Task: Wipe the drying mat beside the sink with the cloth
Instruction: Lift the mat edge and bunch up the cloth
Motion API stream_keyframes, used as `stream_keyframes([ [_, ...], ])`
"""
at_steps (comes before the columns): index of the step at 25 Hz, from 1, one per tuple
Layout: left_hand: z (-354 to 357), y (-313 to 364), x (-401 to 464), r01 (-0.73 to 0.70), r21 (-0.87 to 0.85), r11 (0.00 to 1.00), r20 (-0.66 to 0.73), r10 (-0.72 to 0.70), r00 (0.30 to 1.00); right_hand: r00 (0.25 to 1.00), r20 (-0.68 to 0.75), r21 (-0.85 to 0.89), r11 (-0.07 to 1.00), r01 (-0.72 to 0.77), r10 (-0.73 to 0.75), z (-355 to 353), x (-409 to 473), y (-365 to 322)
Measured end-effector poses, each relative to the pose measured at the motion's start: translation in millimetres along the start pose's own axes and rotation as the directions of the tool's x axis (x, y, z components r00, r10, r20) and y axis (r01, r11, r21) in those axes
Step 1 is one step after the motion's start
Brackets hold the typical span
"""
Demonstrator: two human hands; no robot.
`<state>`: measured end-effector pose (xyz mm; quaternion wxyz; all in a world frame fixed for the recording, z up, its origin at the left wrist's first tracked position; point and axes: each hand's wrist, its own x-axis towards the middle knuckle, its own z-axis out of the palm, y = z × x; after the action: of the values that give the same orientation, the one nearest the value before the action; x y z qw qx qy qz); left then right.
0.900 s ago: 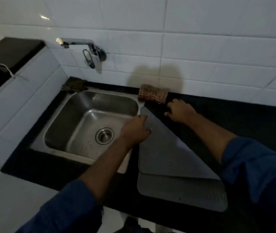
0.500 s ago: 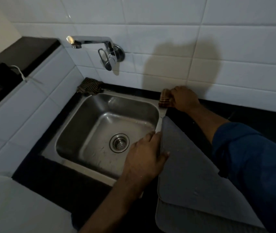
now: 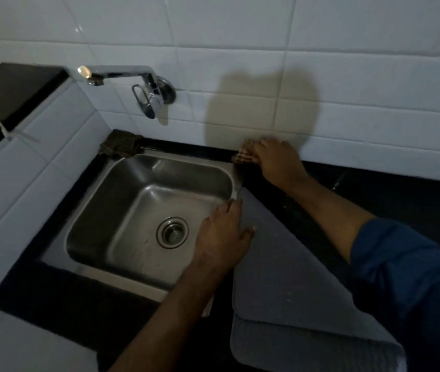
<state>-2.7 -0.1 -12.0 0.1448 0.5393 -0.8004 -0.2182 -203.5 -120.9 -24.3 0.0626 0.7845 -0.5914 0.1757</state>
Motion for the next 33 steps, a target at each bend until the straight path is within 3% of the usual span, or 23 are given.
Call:
stream_keyframes([
  [2,6,22,21,0.068,-0.326,0.943,0.061,-0.051,0.997,0.998,-0.049,0.026,0.999,-0.039,0.04,-39,-29,-6],
  [3,5,37,32,0.182,-0.588,0.788,0.154,-0.112,0.982,0.996,-0.054,0.038,0.997,-0.063,0.065,-58,-47,-9],
  [4,7,49,45,0.343,-0.8,0.493,0.312,-0.146,0.939,0.994,-0.07,0.069,0.995,-0.078,0.082,-75,-65,-16],
  [5,9,61,53,0.475,-0.864,0.164,0.462,-0.113,0.879,0.99,-0.113,0.093,0.993,-0.077,0.088,-88,-86,-22],
  [6,13,72,59,0.525,-0.846,-0.097,0.531,-0.049,0.846,0.982,-0.17,0.097,0.993,-0.068,0.084,-98,-107,-27],
  [7,20,81,64,0.538,-0.809,-0.235,0.554,-0.002,0.832,0.971,-0.231,0.103,0.994,-0.043,0.066,-106,-126,-33],
  [8,30,89,66,0.534,-0.79,-0.302,0.554,0.023,0.832,0.966,-0.245,0.144,0.989,-0.042,0.076,-114,-146,-38],
  [10,46,110,56,0.563,-0.753,-0.341,0.557,0.126,0.821,0.968,-0.14,0.294,0.942,-0.161,0.209,-127,-186,-46],
  [12,57,132,38,0.581,-0.773,-0.255,0.547,0.196,0.814,0.951,-0.054,0.33,0.904,-0.271,0.304,-141,-221,-47],
  [15,76,145,25,0.43,-0.902,-0.039,0.423,0.109,0.899,0.889,-0.059,0.461,0.802,-0.38,0.455,-146,-256,-38],
  [17,80,148,20,0.41,-0.912,0.018,0.411,0.071,0.909,0.861,-0.027,0.516,0.745,-0.423,0.508,-146,-266,-31],
  [18,79,150,18,0.414,-0.91,0.036,0.416,0.054,0.908,0.875,-0.019,0.459,0.781,-0.422,0.484,-146,-266,-29],
  [20,75,152,17,0.395,-0.918,0.028,0.396,0.023,0.918,0.914,-0.023,0.313,0.871,-0.378,0.405,-144,-263,-29],
  [22,70,151,20,0.385,-0.921,-0.061,0.386,-0.019,0.922,0.921,-0.095,0.23,0.909,-0.349,0.378,-147,-258,-31],
  [24,61,146,25,0.413,-0.908,-0.077,0.419,-0.113,0.901,0.857,-0.226,0.324,0.865,-0.382,0.463,-153,-252,-31],
  [25,55,142,24,0.434,-0.901,0.002,0.428,-0.157,0.89,0.796,-0.296,0.407,0.824,-0.395,0.528,-157,-250,-29],
  [27,41,132,16,0.389,-0.868,0.308,0.337,-0.21,0.918,0.687,-0.376,0.509,0.758,-0.408,0.621,-169,-243,-22],
  [28,35,128,11,0.348,-0.829,0.439,0.291,-0.193,0.937,0.673,-0.376,0.537,0.742,-0.402,0.637,-174,-239,-18],
  [29,33,123,8,0.331,-0.814,0.477,0.299,-0.146,0.943,0.673,-0.358,0.576,0.72,-0.386,0.647,-178,-234,-13],
  [30,30,119,6,0.354,-0.84,0.41,0.356,-0.075,0.932,0.668,-0.337,0.621,0.69,-0.372,0.664,-182,-228,-10],
  [33,23,118,2,0.579,-0.81,-0.099,0.553,0.202,0.808,0.659,-0.225,0.713,0.582,-0.391,0.718,-191,-212,4],
])
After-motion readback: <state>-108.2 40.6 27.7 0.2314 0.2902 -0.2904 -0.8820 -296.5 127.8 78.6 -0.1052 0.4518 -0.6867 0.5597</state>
